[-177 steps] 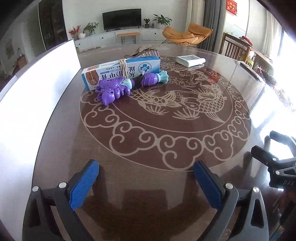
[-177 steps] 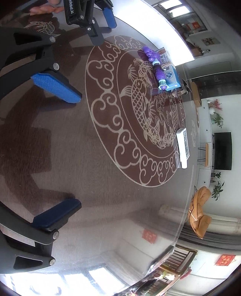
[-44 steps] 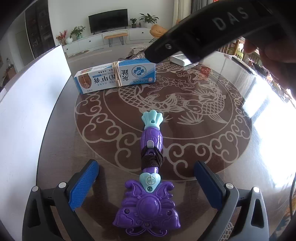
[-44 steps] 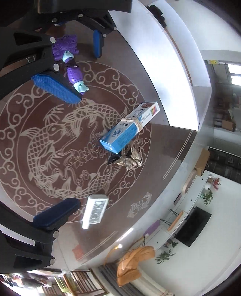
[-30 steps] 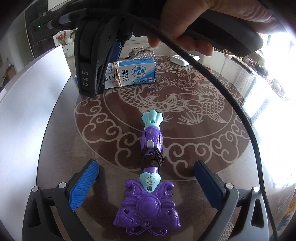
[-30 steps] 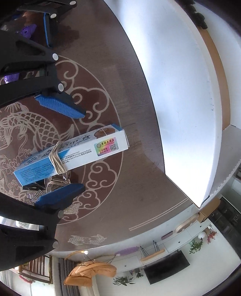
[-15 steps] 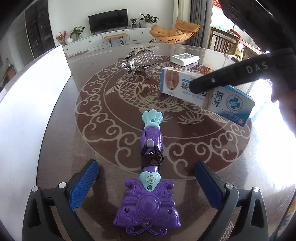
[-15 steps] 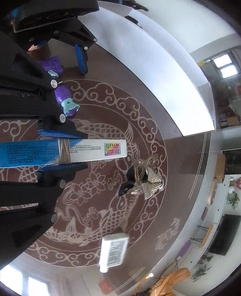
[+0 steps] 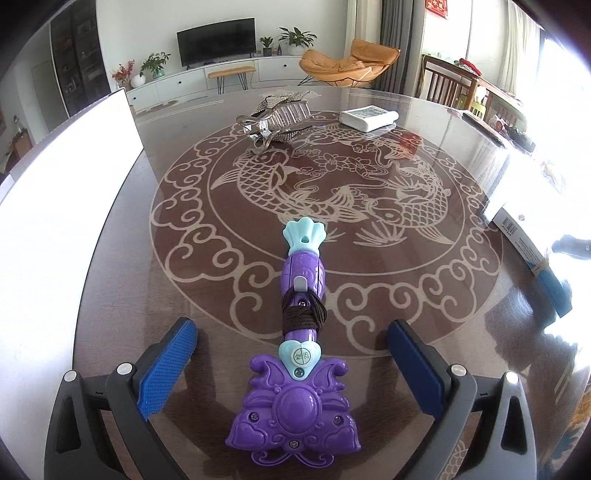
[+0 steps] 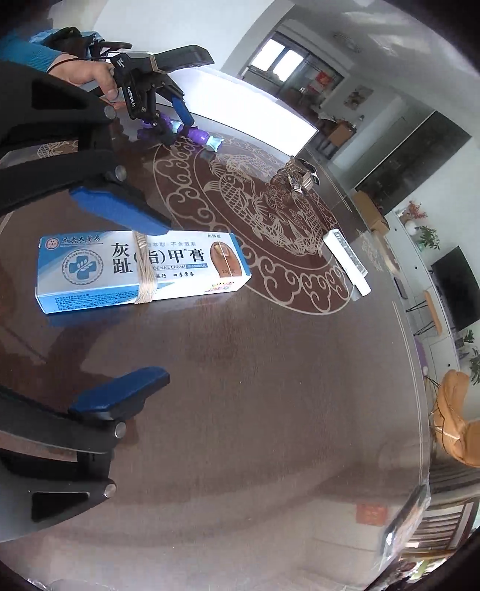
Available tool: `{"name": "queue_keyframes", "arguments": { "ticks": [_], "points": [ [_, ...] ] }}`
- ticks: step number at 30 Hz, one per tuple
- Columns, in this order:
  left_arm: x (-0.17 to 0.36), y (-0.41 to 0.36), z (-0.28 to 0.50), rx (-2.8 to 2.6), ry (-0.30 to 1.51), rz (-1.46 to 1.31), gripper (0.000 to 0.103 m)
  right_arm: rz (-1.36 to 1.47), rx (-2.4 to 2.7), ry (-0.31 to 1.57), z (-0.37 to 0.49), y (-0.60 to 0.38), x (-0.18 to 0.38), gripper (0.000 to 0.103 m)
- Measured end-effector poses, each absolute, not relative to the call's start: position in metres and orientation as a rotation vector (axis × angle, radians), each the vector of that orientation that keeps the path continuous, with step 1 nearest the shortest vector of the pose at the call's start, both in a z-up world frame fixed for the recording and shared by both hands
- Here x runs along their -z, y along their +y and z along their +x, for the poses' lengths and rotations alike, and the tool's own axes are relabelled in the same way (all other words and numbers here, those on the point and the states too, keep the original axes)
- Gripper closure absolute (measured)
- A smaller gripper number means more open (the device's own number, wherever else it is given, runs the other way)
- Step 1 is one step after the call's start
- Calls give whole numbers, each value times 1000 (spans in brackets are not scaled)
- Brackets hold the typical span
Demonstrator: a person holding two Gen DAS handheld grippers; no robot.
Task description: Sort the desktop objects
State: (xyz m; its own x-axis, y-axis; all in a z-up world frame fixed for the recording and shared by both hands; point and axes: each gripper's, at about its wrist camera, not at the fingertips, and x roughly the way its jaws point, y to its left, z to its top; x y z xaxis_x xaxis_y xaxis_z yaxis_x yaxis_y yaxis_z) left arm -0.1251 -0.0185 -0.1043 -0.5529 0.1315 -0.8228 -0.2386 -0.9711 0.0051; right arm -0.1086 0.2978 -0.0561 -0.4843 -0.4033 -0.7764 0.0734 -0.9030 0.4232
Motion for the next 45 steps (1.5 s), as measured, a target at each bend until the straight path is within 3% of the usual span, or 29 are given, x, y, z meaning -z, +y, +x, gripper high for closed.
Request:
{"name": "queue_keyframes", "arguments": {
  "ticks": [4,7,14,30,45],
  "points": [
    [104,-19,-125,-2591,171,-1358,0,1342,2554,-421,-88,305,55,16],
    [104,-19,-125,-2591,171,-1358,0,1318,2600,-353,-70,307,55,15],
    [105,-18,-125,-2593,172,-1359,0,1268,2631,-393,-62,304,63,6],
    [105,-18,-124,-2594,171,-1358,0,1184,2738,-328,-51,296,64,6],
    [105,-19,-124,-2594,171,-1358,0,1118,2766,-415,-44,306,61,6]
  ]
}}
